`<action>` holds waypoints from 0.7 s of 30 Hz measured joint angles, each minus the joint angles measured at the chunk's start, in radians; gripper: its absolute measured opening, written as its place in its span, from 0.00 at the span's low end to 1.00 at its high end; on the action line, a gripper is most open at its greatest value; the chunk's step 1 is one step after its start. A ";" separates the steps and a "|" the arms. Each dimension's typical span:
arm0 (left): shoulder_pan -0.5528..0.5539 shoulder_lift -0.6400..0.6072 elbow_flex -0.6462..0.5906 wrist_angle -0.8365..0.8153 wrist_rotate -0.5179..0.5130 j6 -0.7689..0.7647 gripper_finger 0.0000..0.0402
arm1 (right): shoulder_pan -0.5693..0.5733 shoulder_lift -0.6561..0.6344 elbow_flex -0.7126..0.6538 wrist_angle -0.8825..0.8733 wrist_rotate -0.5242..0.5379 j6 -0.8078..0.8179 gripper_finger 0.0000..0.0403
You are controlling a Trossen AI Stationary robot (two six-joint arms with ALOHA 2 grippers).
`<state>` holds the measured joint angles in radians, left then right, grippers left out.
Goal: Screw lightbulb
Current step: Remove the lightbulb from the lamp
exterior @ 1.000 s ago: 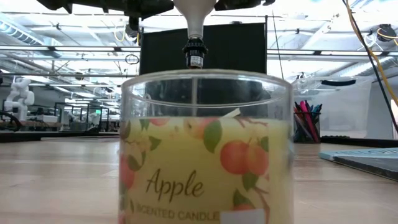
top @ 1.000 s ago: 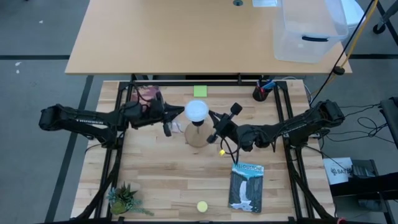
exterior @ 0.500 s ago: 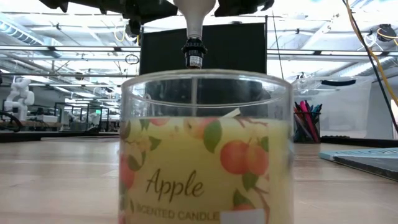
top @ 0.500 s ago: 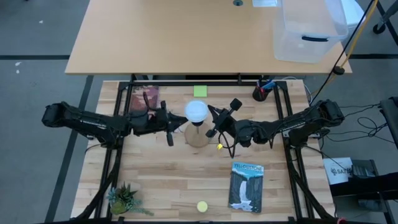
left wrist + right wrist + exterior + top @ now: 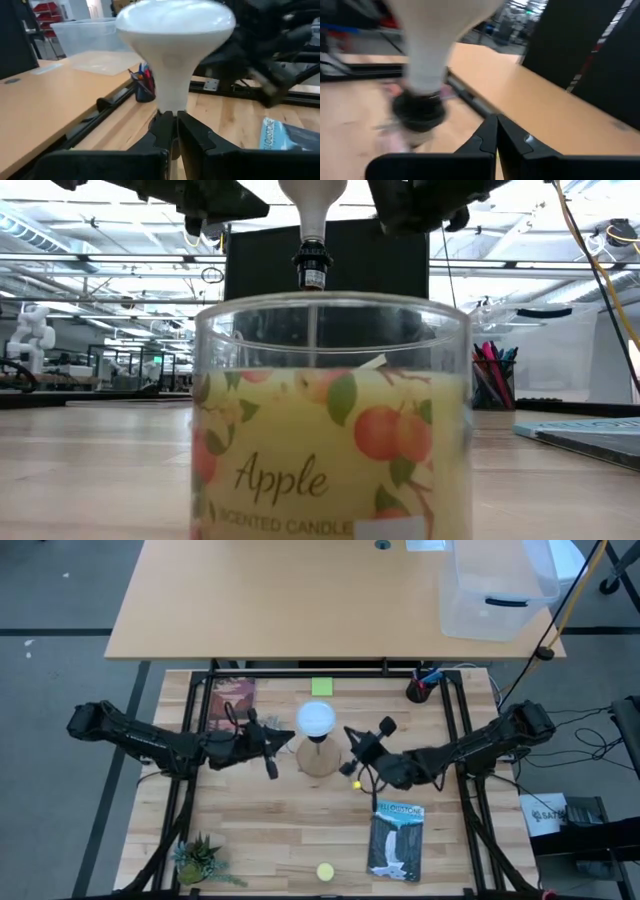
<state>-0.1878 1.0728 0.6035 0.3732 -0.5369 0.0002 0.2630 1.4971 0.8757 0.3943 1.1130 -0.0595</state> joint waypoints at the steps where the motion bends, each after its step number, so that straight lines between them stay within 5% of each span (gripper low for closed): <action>1: 0.005 -0.003 -0.004 -0.002 0.000 0.000 0.07 | 0.012 0.000 -0.010 0.012 -0.016 0.011 0.00; 8: 0.106 -0.005 -0.005 0.046 0.078 0.009 0.07 | 0.067 0.033 -0.027 0.215 -0.184 -0.082 0.00; 15: 0.198 -0.006 -0.005 0.070 0.215 -0.017 0.07 | 0.049 0.122 -0.006 0.349 -0.203 -0.127 0.00; 21: 0.207 -0.006 -0.006 0.066 0.235 -0.021 0.07 | 0.038 0.177 0.014 0.392 -0.224 -0.133 0.04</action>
<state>0.0193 1.0672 0.5980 0.4396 -0.3023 -0.0212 0.3012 1.6745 0.8896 0.7859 0.8889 -0.1927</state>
